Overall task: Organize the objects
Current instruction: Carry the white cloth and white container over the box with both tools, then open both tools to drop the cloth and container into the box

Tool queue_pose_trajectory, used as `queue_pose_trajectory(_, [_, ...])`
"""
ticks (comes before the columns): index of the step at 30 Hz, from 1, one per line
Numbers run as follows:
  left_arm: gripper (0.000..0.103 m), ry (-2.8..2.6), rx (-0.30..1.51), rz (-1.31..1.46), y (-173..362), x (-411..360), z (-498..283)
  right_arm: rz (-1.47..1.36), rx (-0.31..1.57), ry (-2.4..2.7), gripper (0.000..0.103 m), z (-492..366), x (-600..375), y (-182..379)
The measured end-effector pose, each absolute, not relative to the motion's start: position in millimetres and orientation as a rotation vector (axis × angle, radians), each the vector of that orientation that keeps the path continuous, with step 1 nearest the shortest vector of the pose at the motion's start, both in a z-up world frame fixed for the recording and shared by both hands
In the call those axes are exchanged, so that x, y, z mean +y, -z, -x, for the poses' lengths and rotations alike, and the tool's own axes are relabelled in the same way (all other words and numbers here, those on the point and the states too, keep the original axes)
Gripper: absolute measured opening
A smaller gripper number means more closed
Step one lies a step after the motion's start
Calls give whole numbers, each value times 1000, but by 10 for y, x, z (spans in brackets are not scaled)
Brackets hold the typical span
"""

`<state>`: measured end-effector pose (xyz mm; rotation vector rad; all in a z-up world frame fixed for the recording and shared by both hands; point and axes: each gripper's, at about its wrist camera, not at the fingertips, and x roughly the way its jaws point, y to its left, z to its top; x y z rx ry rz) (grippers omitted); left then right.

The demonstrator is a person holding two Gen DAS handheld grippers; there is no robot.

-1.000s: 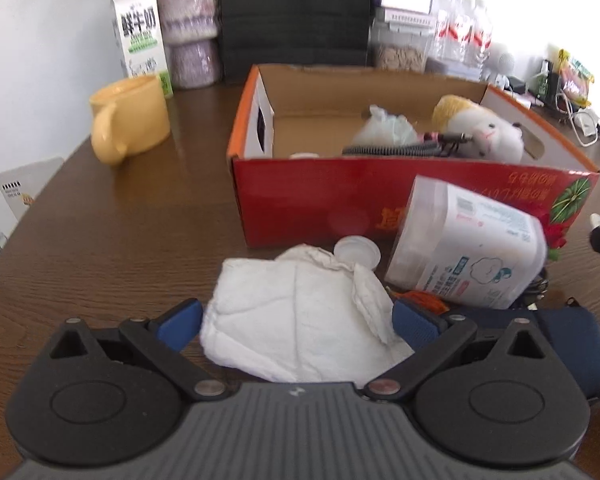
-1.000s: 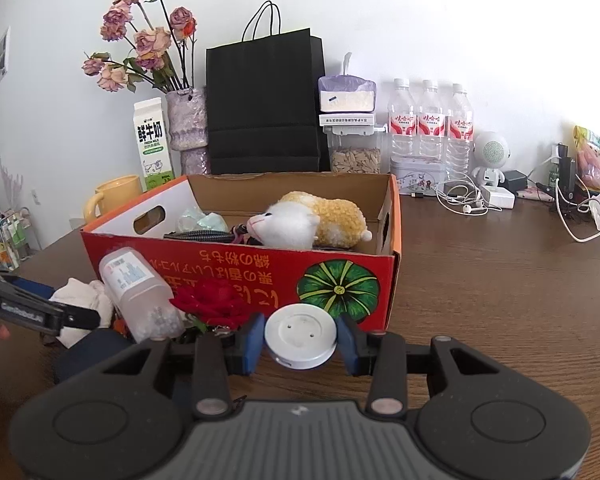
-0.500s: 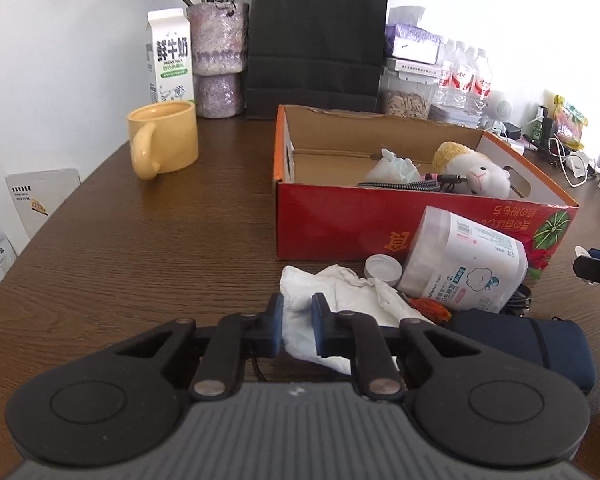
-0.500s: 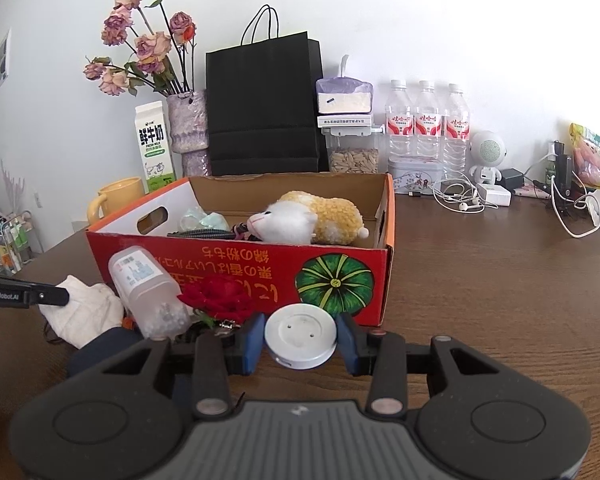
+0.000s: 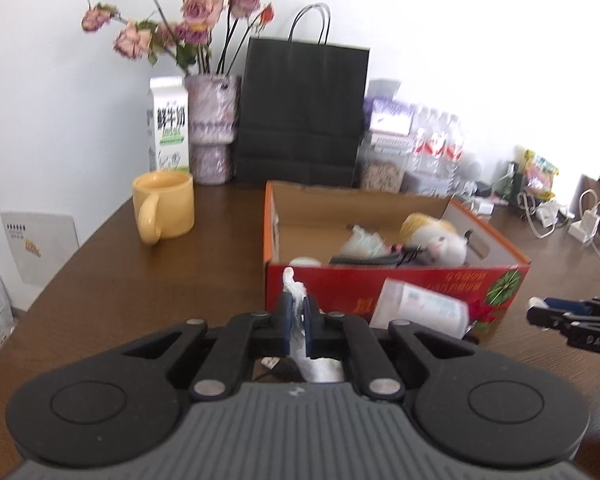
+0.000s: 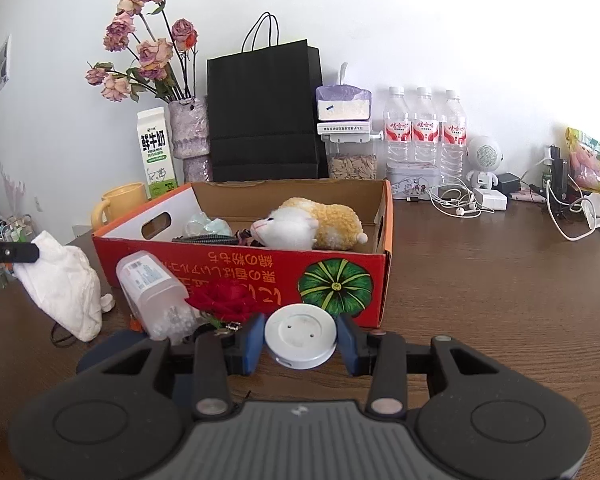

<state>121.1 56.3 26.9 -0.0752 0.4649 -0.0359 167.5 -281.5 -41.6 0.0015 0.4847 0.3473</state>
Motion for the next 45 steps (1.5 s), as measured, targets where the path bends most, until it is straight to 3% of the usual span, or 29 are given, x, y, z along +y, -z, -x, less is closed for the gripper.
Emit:
queue_pose_trajectory(14, [6, 157, 275, 69, -868, 104, -1616, 40, 370, -402, 38, -2018, -2512, -9])
queue_pose_trajectory(31, [9, 127, 400, 118, -414, 9, -2790, 106, 404, -331, 39, -3109, -2039, 52])
queue_pose_trajectory(32, [16, 104, 411, 103, -368, 19, -2831, 107, 416, -332, 40, -3128, -2045, 94])
queue_pose_trajectory(33, [41, 85, 419, 88, -335, 23, -2856, 100, 423, -335, 44, -3134, -2061, 126])
queue_pose_trajectory(34, [62, 62, 424, 76, -303, 29, -2876, 90, 427, -332, 65, -3139, -2082, 150])
queue_pose_trajectory(35, [103, 39, 422, 65, -276, 29, -2886, 82, 429, -324, 94, -3140, -2103, 170])
queue_pose_trajectory(36, [103, 14, 403, 52, -248, 22, -2880, 76, 424, -317, 103, -3133, -2124, 181])
queue_pose_trajectory(45, [103, -24, 403, 5, -195, -48, -2872, 47, 423, -308, 103, -3073, -2222, 188])
